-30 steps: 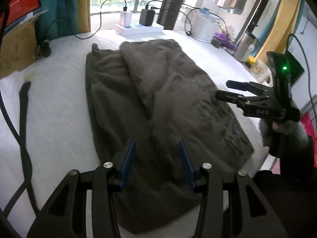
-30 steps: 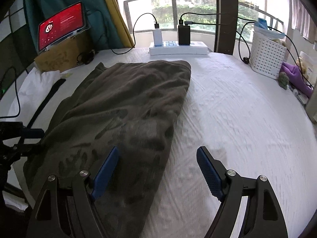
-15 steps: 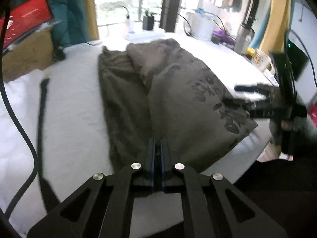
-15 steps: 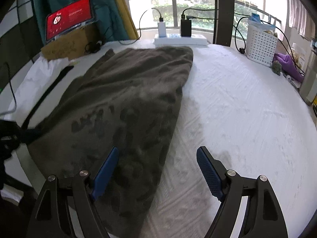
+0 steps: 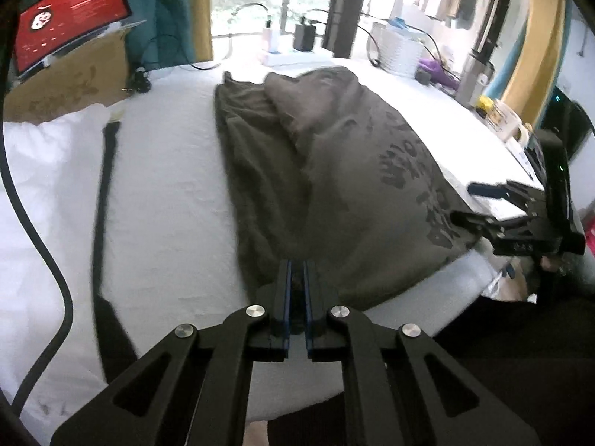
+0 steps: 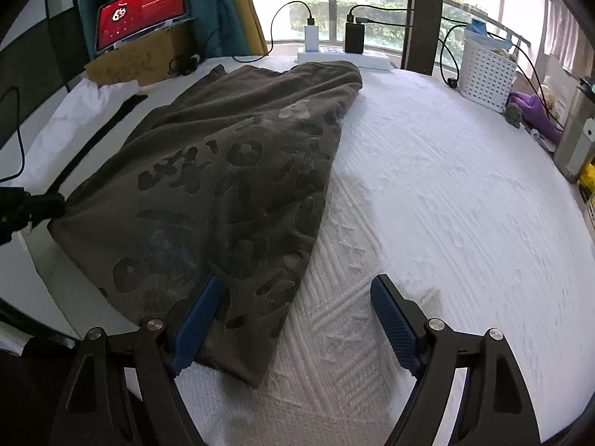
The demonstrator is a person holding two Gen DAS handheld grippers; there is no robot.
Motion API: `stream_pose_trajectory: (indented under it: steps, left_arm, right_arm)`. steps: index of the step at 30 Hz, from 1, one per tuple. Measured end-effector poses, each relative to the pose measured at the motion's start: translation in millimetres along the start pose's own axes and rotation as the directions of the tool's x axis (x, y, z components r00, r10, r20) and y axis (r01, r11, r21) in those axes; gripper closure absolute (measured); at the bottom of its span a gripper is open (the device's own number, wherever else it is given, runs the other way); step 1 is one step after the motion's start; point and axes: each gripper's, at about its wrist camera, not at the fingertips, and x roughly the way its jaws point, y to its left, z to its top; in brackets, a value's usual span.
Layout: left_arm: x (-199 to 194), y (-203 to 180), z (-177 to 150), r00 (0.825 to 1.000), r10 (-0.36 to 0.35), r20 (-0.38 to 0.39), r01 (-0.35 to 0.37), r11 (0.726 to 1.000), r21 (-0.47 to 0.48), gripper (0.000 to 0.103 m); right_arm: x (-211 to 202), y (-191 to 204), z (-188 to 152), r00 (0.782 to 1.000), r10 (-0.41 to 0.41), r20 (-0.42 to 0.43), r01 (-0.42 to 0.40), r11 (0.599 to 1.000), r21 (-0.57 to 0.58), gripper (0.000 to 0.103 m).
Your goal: Fold small clothes
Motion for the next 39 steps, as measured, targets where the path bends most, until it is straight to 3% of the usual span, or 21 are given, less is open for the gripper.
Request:
stream_pose_trajectory:
  steps: [3,7,17,39]
  left_arm:
    - [-4.9,11.7,9.7,0.999,0.001,0.034,0.000,0.999,-0.049,0.097]
    - [-4.5,11.7,25.3,0.998,-0.003,0.070,0.007,0.999,-0.047,0.067]
    - [24.8,-8.1,65.7,0.999,-0.010,0.053,0.009,0.999,0.035,0.067]
    - [71.4,1.8,123.8,1.000,-0.002,0.029,0.001,1.000,0.028,0.067]
  right_arm:
    - [-4.7,-2.1,3.0,1.000,0.003,0.012,-0.003,1.000,0.007,0.019]
    - [-10.8,-6.0,9.1,0.999,0.007,0.034,-0.008,1.000,0.015,0.019]
    - [-0.6,-22.8,34.3,0.999,0.011,0.047,-0.014,0.999,0.050,0.019]
    - [39.3,-50.5,95.8,0.999,0.032,0.027,-0.033,0.998,0.048,0.019]
